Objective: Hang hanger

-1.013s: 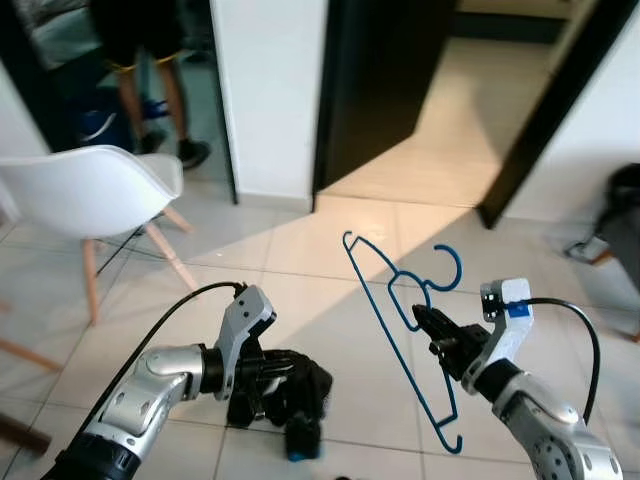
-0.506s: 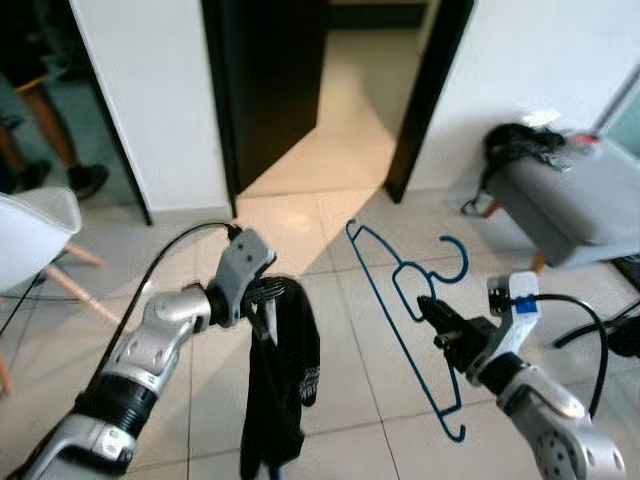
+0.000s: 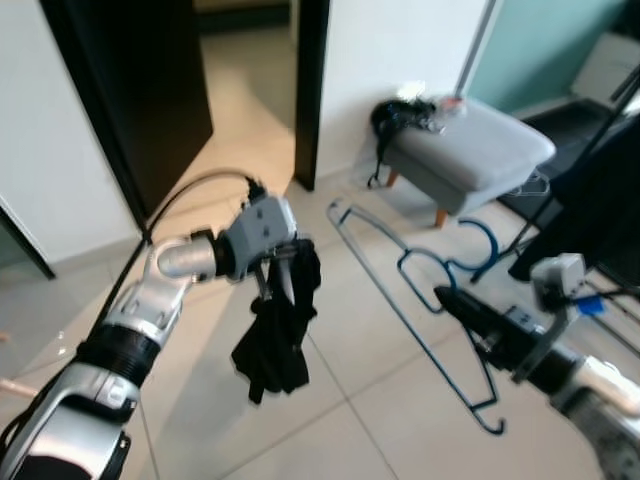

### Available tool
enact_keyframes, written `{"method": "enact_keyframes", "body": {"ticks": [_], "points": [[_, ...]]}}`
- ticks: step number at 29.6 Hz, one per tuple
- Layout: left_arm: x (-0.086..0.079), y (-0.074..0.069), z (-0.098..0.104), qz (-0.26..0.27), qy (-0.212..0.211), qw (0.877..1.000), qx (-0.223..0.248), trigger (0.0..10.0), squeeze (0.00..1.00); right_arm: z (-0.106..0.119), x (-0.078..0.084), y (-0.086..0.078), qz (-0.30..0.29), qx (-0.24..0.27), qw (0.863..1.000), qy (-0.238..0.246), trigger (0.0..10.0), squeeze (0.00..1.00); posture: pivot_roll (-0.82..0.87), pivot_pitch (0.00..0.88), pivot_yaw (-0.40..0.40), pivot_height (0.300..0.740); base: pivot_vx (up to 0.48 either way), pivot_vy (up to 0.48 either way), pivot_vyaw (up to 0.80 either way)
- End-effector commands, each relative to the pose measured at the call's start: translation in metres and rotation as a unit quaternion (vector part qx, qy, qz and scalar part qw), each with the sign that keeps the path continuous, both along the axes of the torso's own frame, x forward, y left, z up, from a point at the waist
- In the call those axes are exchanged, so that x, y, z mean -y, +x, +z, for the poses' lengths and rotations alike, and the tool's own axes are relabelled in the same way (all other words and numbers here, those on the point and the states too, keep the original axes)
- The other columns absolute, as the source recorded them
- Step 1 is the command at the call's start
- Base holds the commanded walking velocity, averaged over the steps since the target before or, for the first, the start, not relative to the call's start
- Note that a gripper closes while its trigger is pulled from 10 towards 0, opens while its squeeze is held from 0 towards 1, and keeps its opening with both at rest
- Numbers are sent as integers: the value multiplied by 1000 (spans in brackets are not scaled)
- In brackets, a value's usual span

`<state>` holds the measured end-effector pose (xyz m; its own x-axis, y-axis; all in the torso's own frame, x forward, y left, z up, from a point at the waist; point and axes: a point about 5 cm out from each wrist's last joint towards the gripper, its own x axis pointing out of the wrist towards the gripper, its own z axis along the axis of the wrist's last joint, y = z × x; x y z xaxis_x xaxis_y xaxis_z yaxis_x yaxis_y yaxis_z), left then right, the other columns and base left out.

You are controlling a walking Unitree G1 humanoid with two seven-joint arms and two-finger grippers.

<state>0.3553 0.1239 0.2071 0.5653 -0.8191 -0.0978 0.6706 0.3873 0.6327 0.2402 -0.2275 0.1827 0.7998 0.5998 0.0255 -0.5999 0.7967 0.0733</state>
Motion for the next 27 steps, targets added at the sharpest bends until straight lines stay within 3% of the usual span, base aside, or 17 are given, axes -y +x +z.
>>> {"method": "enact_keyframes", "body": {"ticks": [1,3,7,15,18,22,27], "points": [[5,0,6,-10,5,1000,24,10000,0,6,1,-6,15,6,1000,-22,10000,0,-66,135,8,740,0,0,-788],[5,3,6,-3,-6,1000,18,10000,0,16,-4,-15,61,14,995,-78,10000,0,-72,131,6,740,0,0,-788],[5,5,9,-4,-9,1000,19,10000,0,26,-7,-19,89,23,989,-119,10000,0,-71,130,5,740,0,0,-788],[7,8,32,-31,2,998,62,10000,0,59,12,-30,128,22,965,-229,10000,0,-64,130,4,740,0,0,-788],[8,7,38,-40,4,997,72,10000,0,61,15,-35,139,7,959,-247,10000,0,-64,130,4,740,0,0,-788],[12,6,44,-51,5,995,83,10000,0,64,20,-40,147,-14,951,-273,10000,0,-66,130,3,740,0,0,0],[16,5,49,-64,5,994,89,10000,0,69,18,-43,164,-15,949,-268,10000,0,-67,128,4,740,0,0,0]]}}
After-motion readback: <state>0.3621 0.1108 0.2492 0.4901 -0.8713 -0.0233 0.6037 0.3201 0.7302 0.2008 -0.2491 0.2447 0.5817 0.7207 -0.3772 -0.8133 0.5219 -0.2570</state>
